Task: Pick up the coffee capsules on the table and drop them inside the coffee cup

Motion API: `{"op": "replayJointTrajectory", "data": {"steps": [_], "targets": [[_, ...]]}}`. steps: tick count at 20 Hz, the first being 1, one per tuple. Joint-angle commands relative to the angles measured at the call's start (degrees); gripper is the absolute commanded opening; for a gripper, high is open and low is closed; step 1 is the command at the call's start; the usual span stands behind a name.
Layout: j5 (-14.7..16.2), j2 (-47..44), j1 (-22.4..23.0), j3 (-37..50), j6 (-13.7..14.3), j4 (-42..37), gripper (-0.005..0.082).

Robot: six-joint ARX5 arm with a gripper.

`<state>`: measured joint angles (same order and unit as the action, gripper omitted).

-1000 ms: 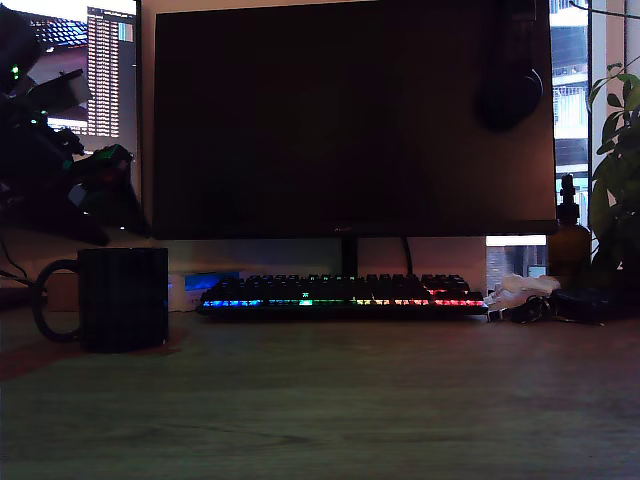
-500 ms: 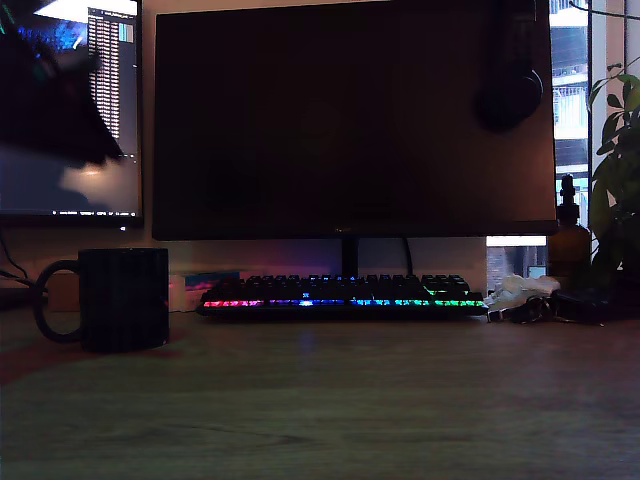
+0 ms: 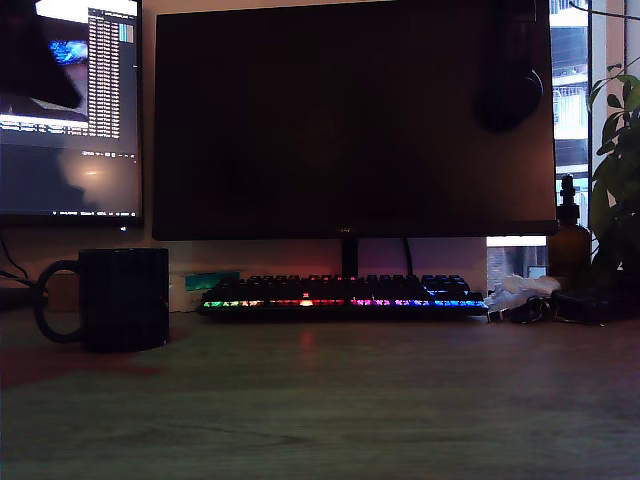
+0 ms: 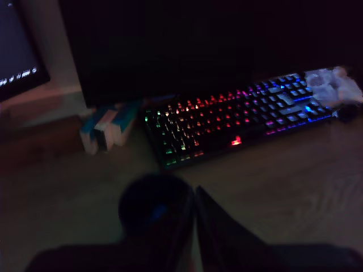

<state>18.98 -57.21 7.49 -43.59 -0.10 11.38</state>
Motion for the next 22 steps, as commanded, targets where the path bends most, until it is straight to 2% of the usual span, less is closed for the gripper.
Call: {"op": "replayJointTrajectory", "data": {"steps": [1,3,6,8,12,22], "targets": [[-0.04,3.26,0.2,3.87,-1.44,-0.83,-0.0024],[-0.22,8.59,0.2,6.78,-2.01,-1.09,-0.0024],[-2.14,16.85,0.2,10.03,-2.97,0.68,-0.0024],[-3.37,21.88,0.2,11.85,-4.55,1.4,-0.0024],[-4.92,28.89,0.2,12.15,-4.5,3.87,-0.0024],[-4.92,35.21,0.2,12.15,-4.44,5.53,-0.0024]]}}
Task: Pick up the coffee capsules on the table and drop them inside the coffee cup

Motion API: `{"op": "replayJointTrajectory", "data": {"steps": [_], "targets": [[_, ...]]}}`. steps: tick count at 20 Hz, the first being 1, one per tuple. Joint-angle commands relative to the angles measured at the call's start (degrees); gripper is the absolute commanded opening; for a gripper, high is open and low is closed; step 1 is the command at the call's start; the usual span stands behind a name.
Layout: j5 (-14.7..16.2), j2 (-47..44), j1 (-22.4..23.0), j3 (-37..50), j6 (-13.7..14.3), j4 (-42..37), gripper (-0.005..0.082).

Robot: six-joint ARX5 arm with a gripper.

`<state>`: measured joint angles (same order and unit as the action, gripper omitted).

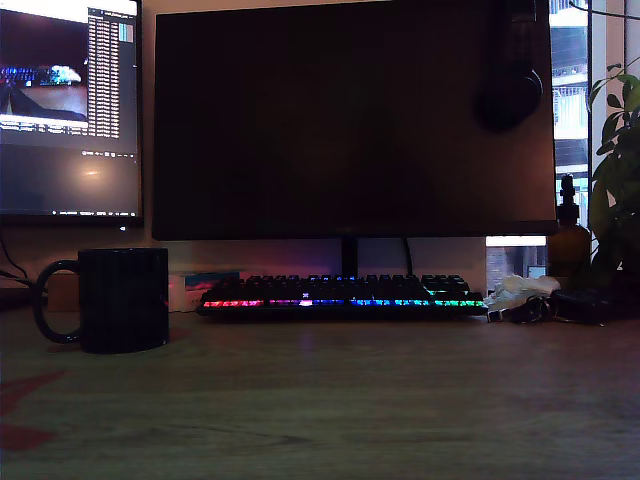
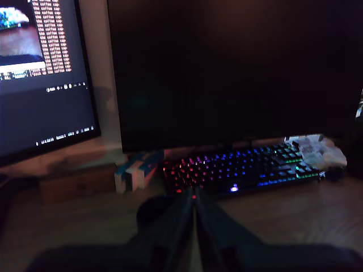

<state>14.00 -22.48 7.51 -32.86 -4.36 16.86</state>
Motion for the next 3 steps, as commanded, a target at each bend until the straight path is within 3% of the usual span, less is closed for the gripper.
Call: {"op": "replayJointTrajectory", "data": {"steps": [1,3], "targets": [[0.07,0.46,0.17,1.42,-0.17,0.74,-0.0024],[0.07,0.44,0.17,1.42,-0.15,3.04,-0.0024]]}}
